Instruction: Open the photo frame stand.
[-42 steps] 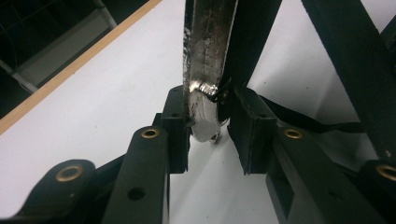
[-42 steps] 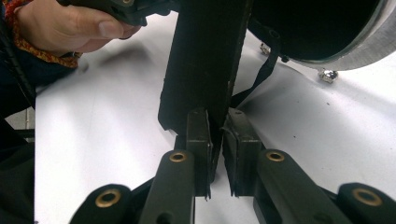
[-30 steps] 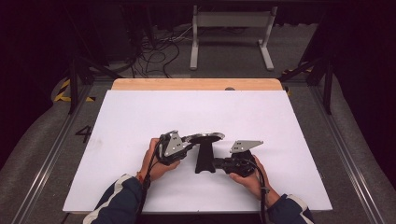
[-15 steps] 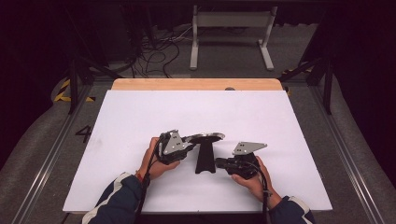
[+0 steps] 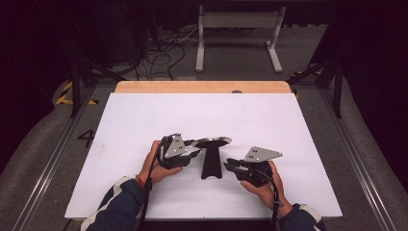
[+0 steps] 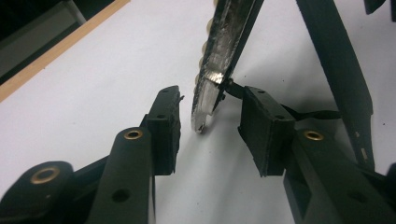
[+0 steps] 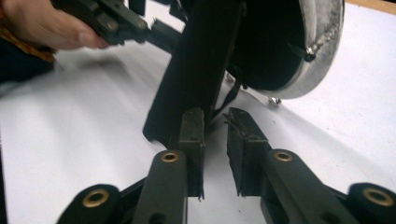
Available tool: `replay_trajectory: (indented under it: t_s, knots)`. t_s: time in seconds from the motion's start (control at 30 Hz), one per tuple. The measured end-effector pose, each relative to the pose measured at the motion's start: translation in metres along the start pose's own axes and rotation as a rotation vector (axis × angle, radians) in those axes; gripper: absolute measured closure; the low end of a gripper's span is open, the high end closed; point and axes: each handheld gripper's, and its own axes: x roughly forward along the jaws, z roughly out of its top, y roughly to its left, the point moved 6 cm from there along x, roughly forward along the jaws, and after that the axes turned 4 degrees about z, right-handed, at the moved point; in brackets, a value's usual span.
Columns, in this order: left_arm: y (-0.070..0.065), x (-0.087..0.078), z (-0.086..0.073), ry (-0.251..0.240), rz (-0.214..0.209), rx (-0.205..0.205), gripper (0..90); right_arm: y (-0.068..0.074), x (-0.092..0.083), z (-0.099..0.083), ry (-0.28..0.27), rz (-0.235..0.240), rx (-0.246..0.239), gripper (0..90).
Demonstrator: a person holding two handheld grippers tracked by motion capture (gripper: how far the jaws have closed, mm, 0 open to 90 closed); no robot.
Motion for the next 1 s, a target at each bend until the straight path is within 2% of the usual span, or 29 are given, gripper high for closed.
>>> replay_trajectory:
  t_s: [0.1, 0.27, 0.43, 0.67, 0.73, 0.83, 0.9, 1.0]
  knots:
    - [0.002, 0.000, -0.002, 0.004, -0.005, -0.016, 49.0, 0.003, 0.000, 0.001, -0.003, -0.011, -0.008, 70.6]
    - [0.002, 0.000, -0.002, 0.007, -0.010, -0.022, 44.4, 0.006, -0.002, 0.002, -0.007, -0.033, -0.025, 70.4]
    - [0.000, 0.002, -0.002, 0.014, -0.021, -0.031, 44.0, 0.010, -0.004, 0.005, -0.022, -0.050, -0.044, 72.6]
    - [0.000, 0.005, -0.004, 0.029, -0.023, -0.030, 44.2, 0.019, -0.005, 0.008, -0.041, -0.046, -0.085, 84.4]
    - [0.000, 0.006, -0.004, 0.029, -0.018, -0.038, 41.5, 0.021, -0.005, 0.009, -0.045, -0.045, -0.092, 86.3]
    - [0.001, 0.006, -0.004, 0.025, -0.016, -0.042, 41.3, 0.023, -0.004, 0.009, -0.044, -0.040, -0.093, 87.2]
    - [0.002, 0.005, -0.003, 0.021, 0.002, -0.041, 41.3, 0.024, -0.002, 0.009, -0.046, -0.040, -0.092, 87.9]
    - [0.003, 0.004, -0.002, 0.011, 0.000, -0.048, 43.8, 0.025, -0.001, 0.009, -0.043, -0.040, -0.092, 87.9]
